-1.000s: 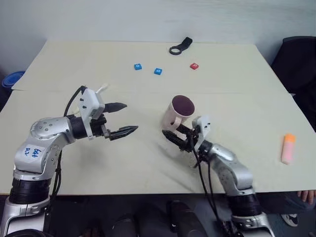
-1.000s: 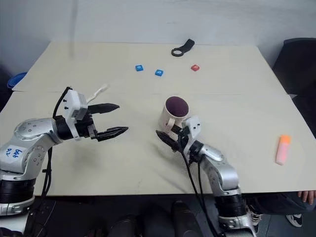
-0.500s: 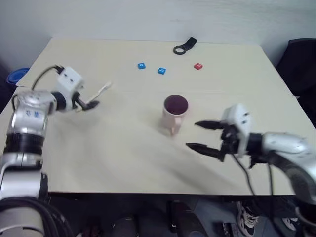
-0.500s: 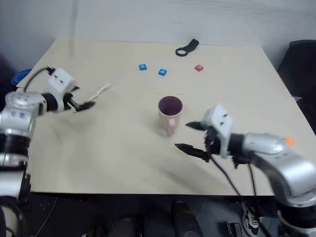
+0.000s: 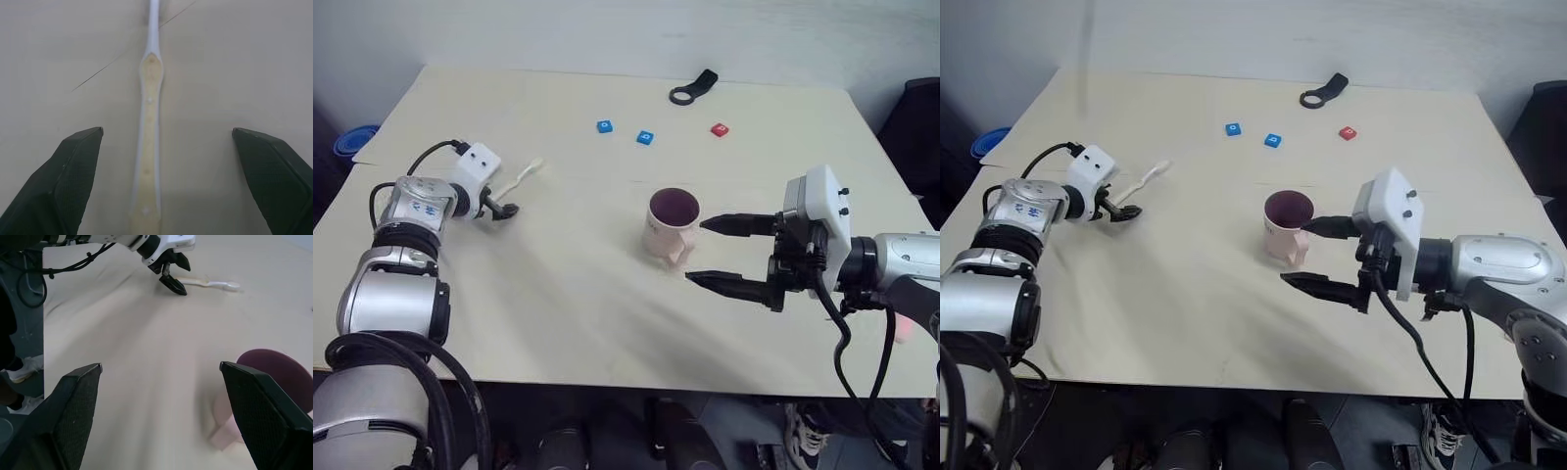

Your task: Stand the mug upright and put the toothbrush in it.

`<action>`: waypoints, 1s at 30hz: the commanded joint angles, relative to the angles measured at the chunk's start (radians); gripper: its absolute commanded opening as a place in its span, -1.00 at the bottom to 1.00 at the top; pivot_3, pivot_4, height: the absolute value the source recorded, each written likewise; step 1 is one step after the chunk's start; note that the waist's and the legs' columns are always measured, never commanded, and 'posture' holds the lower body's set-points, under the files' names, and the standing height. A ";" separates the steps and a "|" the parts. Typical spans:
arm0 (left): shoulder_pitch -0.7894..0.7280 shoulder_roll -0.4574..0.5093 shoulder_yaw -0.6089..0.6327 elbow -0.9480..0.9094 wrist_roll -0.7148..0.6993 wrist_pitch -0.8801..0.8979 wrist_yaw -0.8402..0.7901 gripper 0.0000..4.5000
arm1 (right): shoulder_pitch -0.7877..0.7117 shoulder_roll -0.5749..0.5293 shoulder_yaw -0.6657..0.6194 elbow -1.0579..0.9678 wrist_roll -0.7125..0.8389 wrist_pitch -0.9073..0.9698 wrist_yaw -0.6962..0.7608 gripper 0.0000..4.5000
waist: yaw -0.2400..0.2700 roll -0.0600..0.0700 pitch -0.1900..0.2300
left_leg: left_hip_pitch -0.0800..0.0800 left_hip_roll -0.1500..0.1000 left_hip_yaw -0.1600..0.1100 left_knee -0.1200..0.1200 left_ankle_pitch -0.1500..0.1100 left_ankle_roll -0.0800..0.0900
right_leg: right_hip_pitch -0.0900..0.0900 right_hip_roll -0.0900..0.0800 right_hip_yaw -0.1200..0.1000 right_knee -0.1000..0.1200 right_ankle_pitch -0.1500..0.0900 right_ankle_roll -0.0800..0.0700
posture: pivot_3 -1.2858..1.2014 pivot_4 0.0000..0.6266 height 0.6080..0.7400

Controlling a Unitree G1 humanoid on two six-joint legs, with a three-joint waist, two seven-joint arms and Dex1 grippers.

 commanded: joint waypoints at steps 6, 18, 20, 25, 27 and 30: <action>0.013 -0.020 0.086 0.023 -0.012 0.092 0.061 0.72 | 0.037 -0.048 -0.089 -0.053 0.063 -0.012 -0.080 0.80 | -0.001 0.000 0.000 | 0.001 0.000 0.000 0.006 0.000 0.000 | 0.000 0.000 0.001 0.003 0.000 0.000 | 0.03 -0.52 1.00; 0.020 -0.013 0.126 0.020 0.004 0.122 0.092 -0.76 | 0.052 -0.080 -0.136 -0.039 0.148 -0.023 -0.158 0.80 | -0.003 -0.001 0.000 | 0.003 0.000 0.003 0.008 0.001 0.000 | 0.000 0.001 0.004 0.007 0.001 0.001 | 0.03 -0.52 1.00; 0.018 -0.013 0.125 0.019 0.008 0.124 0.092 -0.86 | 0.054 -0.081 -0.131 -0.039 0.153 -0.028 -0.166 0.80 | -0.003 -0.001 0.000 | 0.003 0.000 0.003 0.008 0.001 0.000 | 0.000 0.001 0.004 0.007 0.001 0.001 | 0.03 -0.52 1.00; 0.015 -0.021 0.119 0.019 0.017 0.129 0.076 -0.86 | 0.054 -0.085 -0.119 -0.030 0.150 -0.038 -0.170 0.80 | -0.003 -0.001 0.000 | 0.004 0.000 0.003 0.008 0.001 0.000 | 0.000 0.001 0.004 0.007 0.001 0.001 | 0.03 -0.52 1.00; 0.014 -0.026 0.126 0.018 0.011 0.131 0.066 -0.86 | 0.056 -0.089 -0.118 -0.027 0.151 -0.042 -0.167 0.80 | -0.003 -0.001 0.000 | 0.004 0.000 0.003 0.008 0.001 0.000 | 0.000 0.001 0.004 0.007 0.001 0.001 | 0.03 -0.52 1.00; 0.008 -0.032 0.136 0.015 0.002 0.130 0.062 -0.86 | 0.064 -0.095 -0.122 -0.027 0.154 -0.045 -0.164 0.80 | -0.002 -0.001 -0.001 | 0.004 0.000 0.003 0.008 0.001 0.000 | 0.000 0.001 0.004 0.007 0.001 0.001 | 0.03 -0.52 1.00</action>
